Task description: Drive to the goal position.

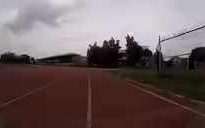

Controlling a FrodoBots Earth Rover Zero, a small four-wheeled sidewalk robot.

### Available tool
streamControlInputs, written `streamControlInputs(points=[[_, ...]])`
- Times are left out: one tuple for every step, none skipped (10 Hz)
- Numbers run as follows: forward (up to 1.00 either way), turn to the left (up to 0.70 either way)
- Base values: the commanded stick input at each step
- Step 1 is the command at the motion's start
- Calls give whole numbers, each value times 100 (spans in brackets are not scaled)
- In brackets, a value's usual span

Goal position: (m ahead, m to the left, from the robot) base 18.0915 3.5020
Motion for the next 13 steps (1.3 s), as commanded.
streamControlInputs(points=[[70,0],[70,0],[70,0],[70,0],[70,0],[70,-4],[70,-7],[70,-9],[70,-5],[70,0],[70,0],[70,0],[70,0]])
